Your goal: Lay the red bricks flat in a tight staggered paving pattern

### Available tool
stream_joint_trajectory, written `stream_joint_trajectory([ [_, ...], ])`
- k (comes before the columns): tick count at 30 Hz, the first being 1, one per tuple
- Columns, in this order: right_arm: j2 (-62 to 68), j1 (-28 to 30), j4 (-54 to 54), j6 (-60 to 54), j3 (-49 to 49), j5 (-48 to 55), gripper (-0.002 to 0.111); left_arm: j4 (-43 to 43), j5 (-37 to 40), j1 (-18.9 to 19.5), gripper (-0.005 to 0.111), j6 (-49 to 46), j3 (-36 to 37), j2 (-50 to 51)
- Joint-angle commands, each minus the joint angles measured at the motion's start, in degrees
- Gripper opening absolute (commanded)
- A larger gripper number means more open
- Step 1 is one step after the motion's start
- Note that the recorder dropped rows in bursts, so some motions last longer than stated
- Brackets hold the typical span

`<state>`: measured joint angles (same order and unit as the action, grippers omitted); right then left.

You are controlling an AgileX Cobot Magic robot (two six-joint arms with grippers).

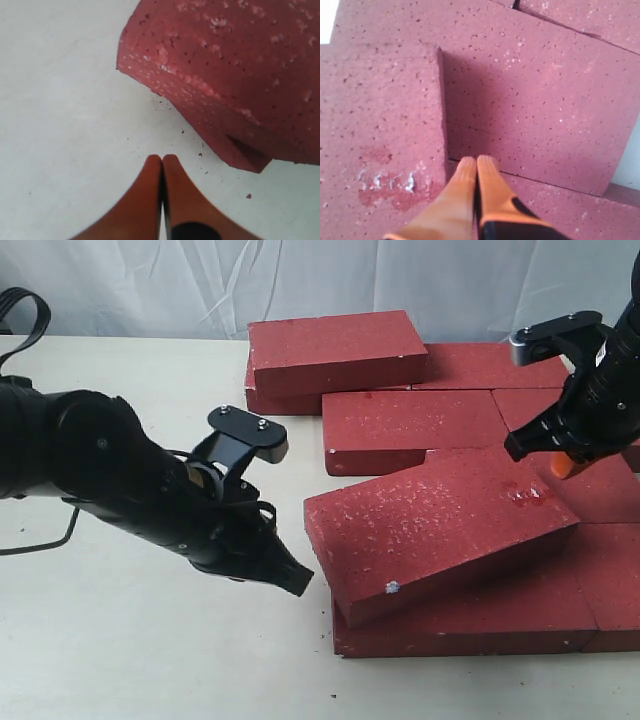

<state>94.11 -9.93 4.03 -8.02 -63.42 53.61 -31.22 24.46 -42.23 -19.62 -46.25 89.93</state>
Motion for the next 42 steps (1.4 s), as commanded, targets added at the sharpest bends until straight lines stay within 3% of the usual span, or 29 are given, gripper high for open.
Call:
stream_joint_trajectory([
  [1, -0.54, -0.07, 0.45, -1.30, 0.32, -1.51, -0.001, -1.38, -1.45, -0.31, 0.000, -0.15, -0.07, 0.16],
  [9, 2.13, -0.07, -0.95, -1.30, 0.32, -0.54, -0.001, -2.56, -1.78, -0.31, 0.000, -1.11, -1.27, 3.44],
  [18, 3.71, -0.07, -4.35, -2.84, 0.32, -1.31, -0.001, -10.31, -2.13, -0.31, 0.000, -6.46, -3.11, 3.75],
  [27, 4.43, -0.07, -8.48, -3.08, 0.32, -0.49, -0.001, -10.55, -2.95, -0.31, 0.000, -6.45, -3.39, 4.95],
  [38, -0.38, -3.98, -11.38, -3.87, 0.32, 0.83, -0.001, -10.34, -4.82, 0.05, 0.000, -5.99, -3.39, -1.69],
  [42, -1.84, -5.26, -13.98, -3.87, 0.32, -0.23, -0.001, -8.91, -3.59, 2.63, 0.000, -4.30, -3.39, -3.86],
])
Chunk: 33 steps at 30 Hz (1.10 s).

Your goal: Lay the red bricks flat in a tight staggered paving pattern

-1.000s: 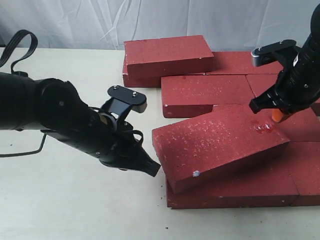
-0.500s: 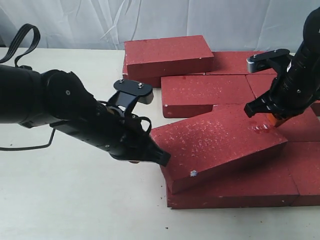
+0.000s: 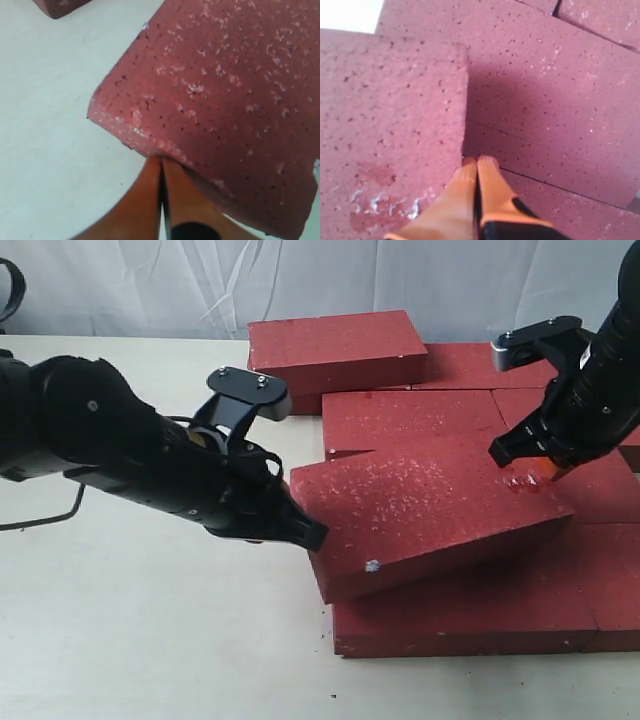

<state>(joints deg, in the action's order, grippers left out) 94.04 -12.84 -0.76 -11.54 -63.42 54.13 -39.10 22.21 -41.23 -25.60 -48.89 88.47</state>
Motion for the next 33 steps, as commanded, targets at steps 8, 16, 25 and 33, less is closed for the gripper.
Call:
stream_joint_trajectory([
  [8, -1.09, -8.31, -14.09, -0.35, -0.39, -7.06, -0.001, 8.95, 3.90, 10.90, 0.000, 6.85, -0.75, -4.86],
  [16, 6.25, -16.56, -14.35, 2.85, -11.41, -7.34, -0.001, 15.79, 8.50, 19.66, 0.000, 7.66, -0.75, -6.46],
  [25, 19.92, -23.93, -14.84, 5.12, -24.52, -7.34, -0.001, 20.79, 6.57, 30.18, 0.000, 8.51, -0.75, -5.82],
  [33, 26.60, -24.94, -11.83, 5.12, -26.66, -9.51, -0.001, 37.75, 5.65, 31.03, 0.000, 23.91, -0.75, 1.66],
])
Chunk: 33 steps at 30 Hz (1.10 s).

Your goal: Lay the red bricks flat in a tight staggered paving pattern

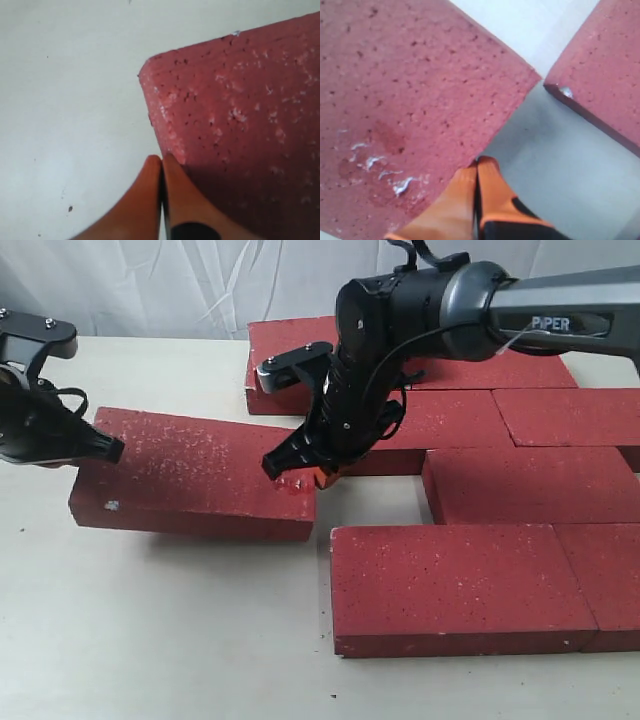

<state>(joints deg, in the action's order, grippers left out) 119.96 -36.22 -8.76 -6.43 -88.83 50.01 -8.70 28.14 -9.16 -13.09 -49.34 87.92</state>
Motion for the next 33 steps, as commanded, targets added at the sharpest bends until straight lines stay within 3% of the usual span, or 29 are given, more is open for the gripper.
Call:
stream_joint_trajectory([
  [1, 0.69, -1.56, -2.78, 1.09, -1.24, -5.48, -0.001, 11.66, -0.31, -1.05, 0.000, 15.48, -0.30, 2.20],
  [4, 0.69, -1.56, 2.06, 2.23, -1.24, -1.18, -0.001, 18.80, -0.31, -1.05, 0.000, 22.16, -0.30, 2.30],
  [10, 0.53, -1.56, 10.75, 6.43, -1.24, 5.23, -0.001, 20.32, 0.16, -1.05, 0.000, 22.16, 1.07, 2.30],
  [16, -5.79, -1.46, 16.56, 7.96, 0.85, 7.33, -0.001, 19.73, -1.35, 1.71, 0.000, 23.61, 1.46, 2.17],
  [21, -18.21, -0.31, 21.63, 11.36, 12.33, -0.79, -0.001, 17.20, -3.71, 3.63, 0.000, 25.51, 1.46, 2.08],
  [28, -31.65, 5.74, 25.27, 9.51, 29.98, 0.98, -0.001, 16.87, -9.22, 3.63, 0.000, 26.43, 1.38, 3.26],
  [33, -39.92, 8.94, 21.47, 9.51, 42.88, -12.83, -0.001, 17.00, -9.73, 1.60, 0.000, 24.29, -4.36, 7.16],
])
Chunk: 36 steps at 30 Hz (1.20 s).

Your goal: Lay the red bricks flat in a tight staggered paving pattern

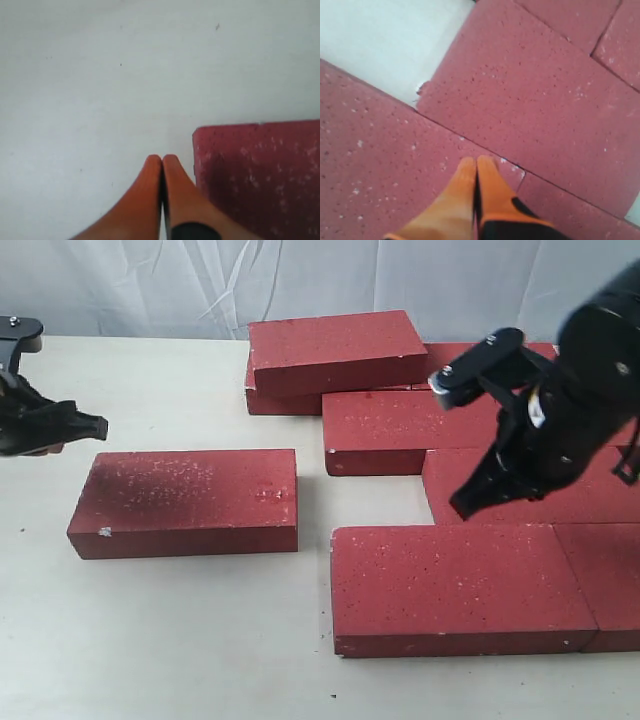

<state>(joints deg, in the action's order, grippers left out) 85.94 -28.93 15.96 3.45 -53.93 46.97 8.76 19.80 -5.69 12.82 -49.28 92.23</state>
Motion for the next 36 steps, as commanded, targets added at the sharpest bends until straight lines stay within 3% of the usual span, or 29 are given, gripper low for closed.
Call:
stream_joint_trajectory([
  [1, -7.39, 1.18, -5.82, -0.62, 8.73, -12.59, -0.001, -0.33, -1.20, -3.04, 0.000, -2.49, -6.03, 3.86],
  [6, -11.06, -0.31, -10.11, -4.91, 6.77, -12.29, -0.001, -0.58, 9.41, -9.22, 0.000, -7.11, -15.77, 12.00],
  [10, -10.89, -0.31, -9.99, -4.91, 6.01, -12.09, -0.001, -1.98, 10.51, -11.73, 0.000, -7.46, -20.52, 17.40],
  [16, -10.78, -0.31, -13.69, -4.91, 5.75, -11.71, -0.001, -3.61, 7.10, -13.50, 0.000, -7.56, -21.75, 19.77],
  [27, -10.78, -0.31, -15.56, -6.27, 5.07, -11.19, -0.001, -6.62, 7.67, -17.90, 0.000, -7.66, -21.75, 19.77],
  [36, -10.78, -0.31, -15.96, -6.38, 5.07, -11.72, -0.001, -6.18, 7.17, -16.44, 0.000, -7.21, -22.60, 19.03],
])
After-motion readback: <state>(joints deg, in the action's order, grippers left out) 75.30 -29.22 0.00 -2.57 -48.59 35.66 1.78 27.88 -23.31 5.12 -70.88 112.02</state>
